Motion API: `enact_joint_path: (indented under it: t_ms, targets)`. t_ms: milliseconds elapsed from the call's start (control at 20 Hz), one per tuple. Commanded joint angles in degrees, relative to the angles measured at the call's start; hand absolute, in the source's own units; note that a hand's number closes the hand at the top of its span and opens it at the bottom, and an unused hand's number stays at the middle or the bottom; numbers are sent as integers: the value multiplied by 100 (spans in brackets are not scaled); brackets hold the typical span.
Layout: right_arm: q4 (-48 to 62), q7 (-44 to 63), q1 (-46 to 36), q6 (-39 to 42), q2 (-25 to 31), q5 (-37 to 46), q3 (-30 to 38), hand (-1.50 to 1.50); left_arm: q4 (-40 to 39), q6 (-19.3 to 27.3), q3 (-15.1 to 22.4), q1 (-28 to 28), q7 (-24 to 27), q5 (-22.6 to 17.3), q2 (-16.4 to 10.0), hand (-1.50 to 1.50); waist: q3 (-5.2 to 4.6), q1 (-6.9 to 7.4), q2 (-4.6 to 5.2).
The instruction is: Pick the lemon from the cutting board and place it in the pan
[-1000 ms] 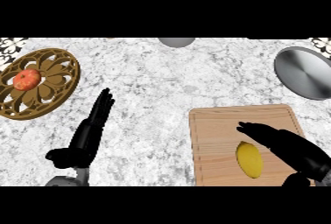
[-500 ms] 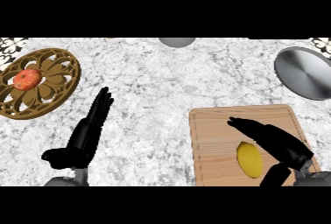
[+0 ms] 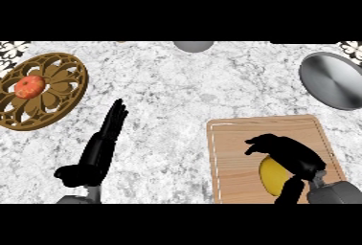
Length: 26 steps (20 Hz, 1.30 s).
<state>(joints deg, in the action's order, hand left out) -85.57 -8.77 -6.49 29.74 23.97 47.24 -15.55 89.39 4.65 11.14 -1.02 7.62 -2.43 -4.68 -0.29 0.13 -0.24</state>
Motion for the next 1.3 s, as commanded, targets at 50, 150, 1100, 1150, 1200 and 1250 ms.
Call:
enact_joint_path:
  t_ms: [50,150,1100,1150,1200,1250]
  targets:
    - [670,-549,-286,-377,-20,599,-256,150,205,-89,-162,-177,-378,-57,-48,0,31,16,27]
    - [396,-343,-48,-431,-186,712,-304,150,126,-309,-134,418,262,-69,-125,0,29,7,23]
    - [-285,-280,-169,-1865,-233,467,1630,150,421,-326,-469,-24,-446,-63,-188,0,30,3,21]
    - [-995,248,-117,-1460,-249,441,1608,150,-38,-133,-354,-291,-307,111,81,0,25,-71,15]
    - [-750,-151,10,-1942,-157,402,1872,150,62,-20,-381,-376,-410,178,90,0,30,-66,19]
    - [-993,44,-91,-1899,-256,345,1922,150,-69,-106,-169,72,36,222,208,0,27,-50,15]
